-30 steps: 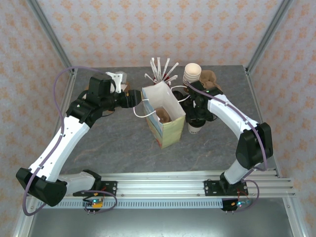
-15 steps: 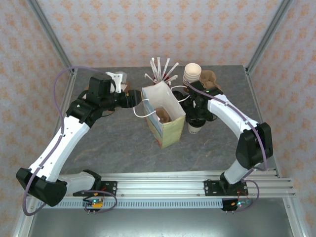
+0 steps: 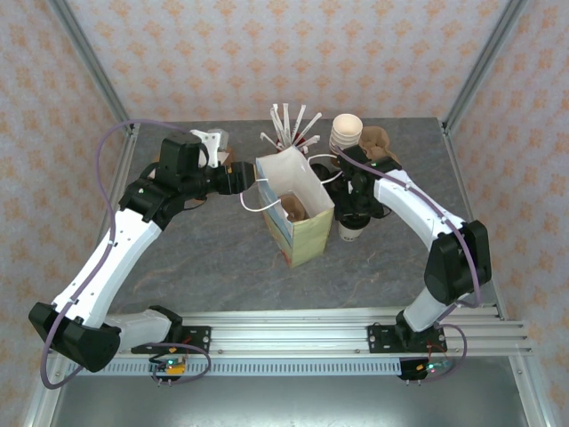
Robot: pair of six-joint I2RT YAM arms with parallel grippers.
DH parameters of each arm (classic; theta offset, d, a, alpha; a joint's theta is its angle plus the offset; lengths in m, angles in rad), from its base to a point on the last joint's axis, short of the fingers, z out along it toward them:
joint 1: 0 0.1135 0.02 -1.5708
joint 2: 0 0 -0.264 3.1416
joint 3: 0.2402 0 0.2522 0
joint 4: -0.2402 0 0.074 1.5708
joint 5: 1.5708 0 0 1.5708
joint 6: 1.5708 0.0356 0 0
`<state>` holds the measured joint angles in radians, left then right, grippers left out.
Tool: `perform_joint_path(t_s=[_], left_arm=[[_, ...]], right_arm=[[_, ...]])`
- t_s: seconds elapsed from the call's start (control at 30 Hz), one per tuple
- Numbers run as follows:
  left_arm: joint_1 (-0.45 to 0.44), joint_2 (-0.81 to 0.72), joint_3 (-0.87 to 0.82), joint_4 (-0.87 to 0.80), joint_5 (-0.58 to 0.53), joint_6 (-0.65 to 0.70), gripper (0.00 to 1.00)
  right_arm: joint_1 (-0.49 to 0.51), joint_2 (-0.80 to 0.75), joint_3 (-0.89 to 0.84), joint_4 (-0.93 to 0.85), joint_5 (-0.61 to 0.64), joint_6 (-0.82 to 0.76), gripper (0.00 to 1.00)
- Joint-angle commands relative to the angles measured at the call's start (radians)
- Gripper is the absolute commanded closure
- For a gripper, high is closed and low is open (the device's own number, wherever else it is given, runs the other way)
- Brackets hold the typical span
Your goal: Pack the takeout coffee
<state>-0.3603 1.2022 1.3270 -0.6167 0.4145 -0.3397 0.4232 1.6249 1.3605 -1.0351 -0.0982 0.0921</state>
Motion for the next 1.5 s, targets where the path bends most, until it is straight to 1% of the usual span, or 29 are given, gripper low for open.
perform_joint_path(t_s=[0.0, 0.23, 0.47, 0.67, 0.73, 0.97, 1.23, 1.47], left_arm=[[-0.008, -0.023, -0.003, -0.008, -0.002, 0.007, 0.26], [-0.008, -0.021, 0.000, -0.006, 0.000, 0.005, 0.26], [-0.008, -0.017, 0.004, -0.007, 0.002, 0.005, 0.26], [-0.008, -0.015, 0.009, -0.008, 0.001, 0.007, 0.27], [-0.007, -0.014, 0.011, -0.008, 0.001, 0.008, 0.26], [-0.008, -0.010, 0.018, -0.015, -0.002, 0.013, 0.26], [-0.007, -0.016, 0.012, -0.021, -0.018, 0.016, 0.27], [-0.008, -0.013, 0.014, -0.018, -0.020, 0.015, 0.27]], right_arm=[[-0.012, 0.032, -0.036, 0.004, -0.007, -0.001, 0.27], [-0.022, 0.028, -0.042, 0.013, -0.037, 0.001, 0.28], [-0.024, 0.027, -0.035, 0.007, -0.034, 0.001, 0.31], [-0.024, 0.009, -0.010, -0.014, 0.004, 0.002, 0.37], [-0.023, 0.000, 0.000, -0.019, 0.014, 0.005, 0.38], [-0.029, -0.043, 0.049, -0.067, 0.087, 0.010, 0.40], [-0.057, -0.131, 0.109, -0.129, 0.128, 0.027, 0.40], [-0.095, -0.196, 0.192, -0.189, 0.221, 0.041, 0.41]])
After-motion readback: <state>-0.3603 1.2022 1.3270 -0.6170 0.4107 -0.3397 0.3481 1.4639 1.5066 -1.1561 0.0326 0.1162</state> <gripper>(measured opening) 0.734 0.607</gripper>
